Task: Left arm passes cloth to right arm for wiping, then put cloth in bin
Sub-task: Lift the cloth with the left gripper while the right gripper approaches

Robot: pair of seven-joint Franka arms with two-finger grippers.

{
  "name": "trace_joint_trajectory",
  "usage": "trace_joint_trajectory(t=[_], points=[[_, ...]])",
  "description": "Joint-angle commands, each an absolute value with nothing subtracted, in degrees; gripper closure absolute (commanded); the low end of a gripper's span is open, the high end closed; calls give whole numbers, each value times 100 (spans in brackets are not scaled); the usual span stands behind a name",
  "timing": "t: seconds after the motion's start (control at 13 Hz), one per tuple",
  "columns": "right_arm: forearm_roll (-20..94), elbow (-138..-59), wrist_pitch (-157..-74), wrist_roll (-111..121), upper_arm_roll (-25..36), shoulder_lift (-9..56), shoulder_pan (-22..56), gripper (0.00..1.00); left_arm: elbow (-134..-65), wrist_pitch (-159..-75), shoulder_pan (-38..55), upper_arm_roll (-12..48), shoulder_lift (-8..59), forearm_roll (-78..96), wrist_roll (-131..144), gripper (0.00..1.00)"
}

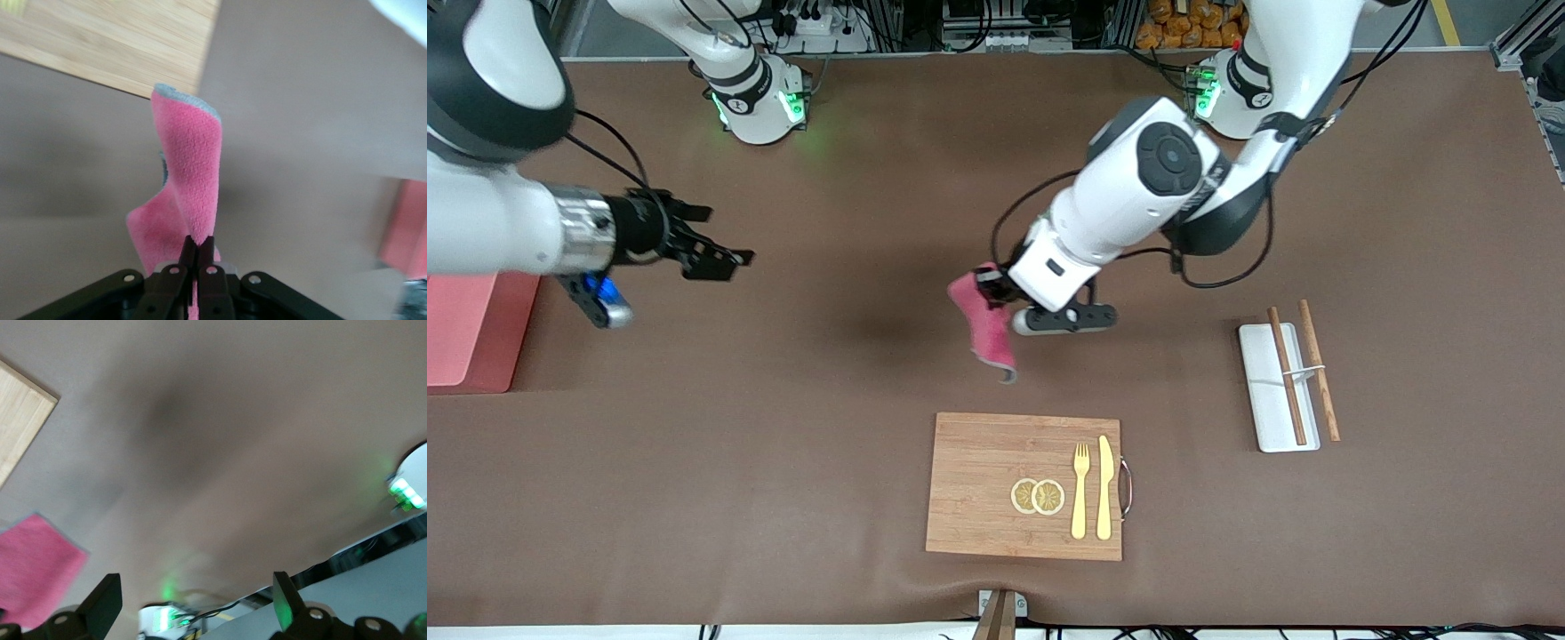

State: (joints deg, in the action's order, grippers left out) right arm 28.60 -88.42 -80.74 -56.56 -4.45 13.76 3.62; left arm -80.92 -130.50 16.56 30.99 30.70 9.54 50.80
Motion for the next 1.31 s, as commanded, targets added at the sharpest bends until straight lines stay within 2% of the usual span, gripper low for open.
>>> trace_joint_trajectory(t=[0.0, 0.38, 0.62, 0.92, 1.0, 1.23], points=[[3216, -8763, -8497, -6301, -387, 1748, 720, 0, -7796, -13673, 2081, 3059, 3261, 1379, 5676, 100], [4121, -8798, -8920, -6713, -387, 2241, 826, 0, -7532, -14561, 2232, 3076, 3445, 1406, 6336, 100], [4658, -8877, -9113, -7303, -387, 2268, 1062, 0, -7515, -14625, 2232, 3094, 3507, 1406, 6354, 100], [5044, -9104, -9798, -7392, -387, 2294, 1353, 0, -7515, -14642, 2250, 3094, 3516, 1406, 6354, 100], [5184, -9184, -9956, -7392, -387, 2303, 1449, 12, -7523, -14643, 2250, 3085, 3516, 1406, 6354, 100], [5572, -9167, -10019, -7374, -378, 2443, 1441, 95, -7532, -14651, 2250, 3085, 3524, 1406, 6354, 100]])
